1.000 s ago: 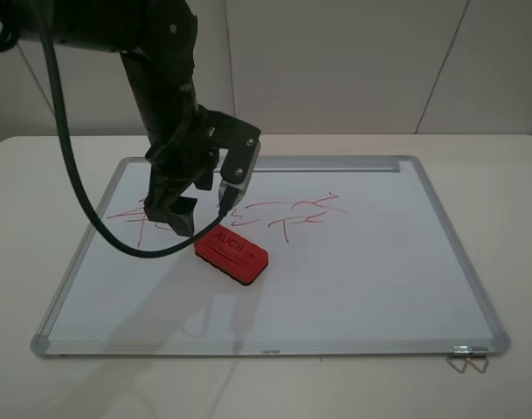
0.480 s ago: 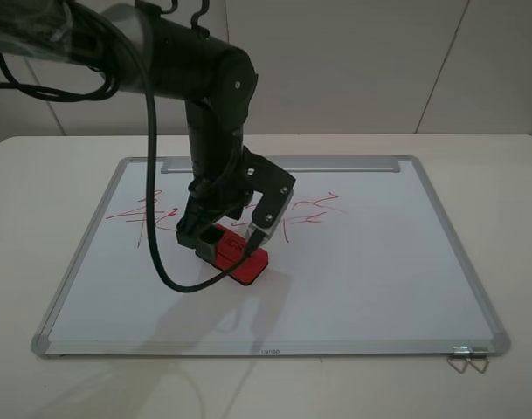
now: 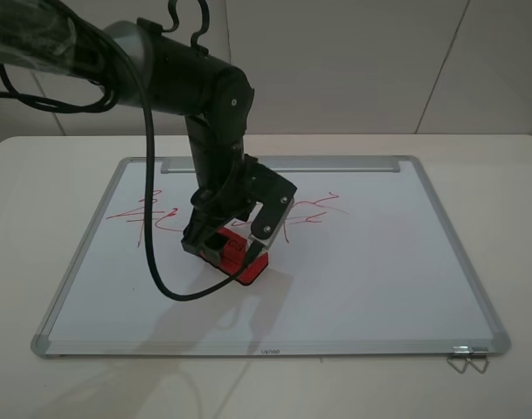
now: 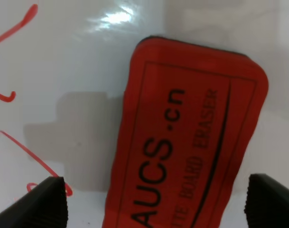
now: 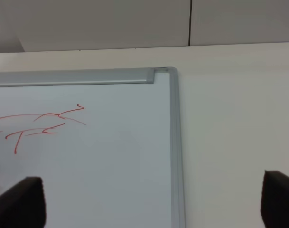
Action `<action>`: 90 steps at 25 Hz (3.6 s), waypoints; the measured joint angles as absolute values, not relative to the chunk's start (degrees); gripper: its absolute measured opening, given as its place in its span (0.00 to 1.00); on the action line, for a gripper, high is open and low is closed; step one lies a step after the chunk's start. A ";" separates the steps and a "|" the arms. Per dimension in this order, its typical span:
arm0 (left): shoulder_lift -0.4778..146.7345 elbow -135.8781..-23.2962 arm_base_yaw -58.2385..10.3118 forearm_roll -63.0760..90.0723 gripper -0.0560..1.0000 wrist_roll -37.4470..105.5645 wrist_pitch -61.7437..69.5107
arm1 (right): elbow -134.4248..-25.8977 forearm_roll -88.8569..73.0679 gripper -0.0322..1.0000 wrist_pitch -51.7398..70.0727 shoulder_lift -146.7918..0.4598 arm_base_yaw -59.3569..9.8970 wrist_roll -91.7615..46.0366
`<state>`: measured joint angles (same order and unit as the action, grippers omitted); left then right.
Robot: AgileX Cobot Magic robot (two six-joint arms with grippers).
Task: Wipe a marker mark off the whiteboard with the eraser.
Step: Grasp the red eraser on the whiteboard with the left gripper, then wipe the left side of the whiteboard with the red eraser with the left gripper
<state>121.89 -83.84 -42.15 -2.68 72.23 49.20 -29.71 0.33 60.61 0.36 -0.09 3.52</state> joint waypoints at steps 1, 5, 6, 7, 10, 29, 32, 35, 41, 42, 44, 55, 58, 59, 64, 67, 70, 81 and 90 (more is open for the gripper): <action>121.95 -83.84 -42.15 -2.68 0.76 72.37 49.08 | -29.71 0.33 0.83 60.61 0.36 -0.09 3.52; 123.46 -83.84 -42.15 -2.61 0.76 72.47 48.40 | -29.71 0.33 0.83 60.61 0.36 -0.09 3.52; 123.81 -83.84 -42.15 -2.61 0.76 72.47 48.26 | -29.71 0.33 0.83 60.61 0.36 -0.09 3.52; 124.11 -83.80 -42.27 -2.61 0.76 72.47 48.26 | -29.71 0.33 0.83 60.61 0.36 -0.09 3.52; 124.19 -83.73 -42.70 -2.60 0.76 72.47 48.18 | -29.71 0.00 0.83 60.61 0.36 -0.09 3.52; 125.54 -83.73 -42.83 -3.72 0.62 72.75 48.35 | -29.71 0.00 0.83 60.61 0.36 -0.09 3.52; 125.54 -83.73 -42.83 -3.72 0.62 72.75 48.35 | -29.71 0.00 0.83 60.61 0.36 -0.09 3.52; 125.54 -83.73 -42.83 -3.72 0.62 72.81 48.35 | -29.71 0.00 0.83 60.61 0.36 -0.09 3.52; 125.54 -83.73 -42.83 -3.55 0.62 72.72 48.48 | -29.71 0.00 0.83 60.61 0.36 -0.09 3.52; 125.54 -83.73 -42.83 -3.43 0.62 72.38 48.53 | -29.71 0.00 0.83 60.61 0.36 -0.09 3.52; 125.20 -83.67 -42.78 -2.94 0.62 70.38 48.87 | -29.71 0.33 0.83 60.61 0.36 -0.09 3.52; 118.37 -83.63 -37.01 -2.21 0.62 28.78 51.70 | -29.71 0.33 0.83 60.61 0.36 -0.09 3.52; 118.25 -83.63 -35.15 -2.21 0.62 20.09 52.82 | -29.71 0.33 0.83 60.61 0.36 -0.09 3.52; 118.25 -83.63 -34.06 -2.21 0.62 16.23 53.16 | -29.71 0.00 0.83 60.61 0.36 -0.09 3.52; 118.25 -83.63 -28.98 -2.21 0.62 -0.31 53.64 | -29.71 0.33 0.83 60.61 0.36 -0.09 3.52; 118.25 -83.63 -26.25 -3.23 0.62 -7.42 53.64 | -29.71 0.33 0.83 60.61 0.36 -0.09 3.52; 118.25 -83.63 -24.13 -4.44 0.62 -11.14 53.59 | -29.71 0.33 0.83 60.61 0.36 -0.09 3.52; 118.19 -79.15 -16.41 -4.71 0.62 -10.06 47.03 | -29.71 0.00 0.83 60.61 0.36 -0.09 3.52; 118.81 -79.08 -13.22 -2.64 0.62 -9.69 44.34 | -29.71 0.33 0.83 60.61 0.36 -0.09 3.52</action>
<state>118.81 -79.08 -13.22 -2.64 -9.69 44.34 -29.71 0.33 60.61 0.36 -0.09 3.52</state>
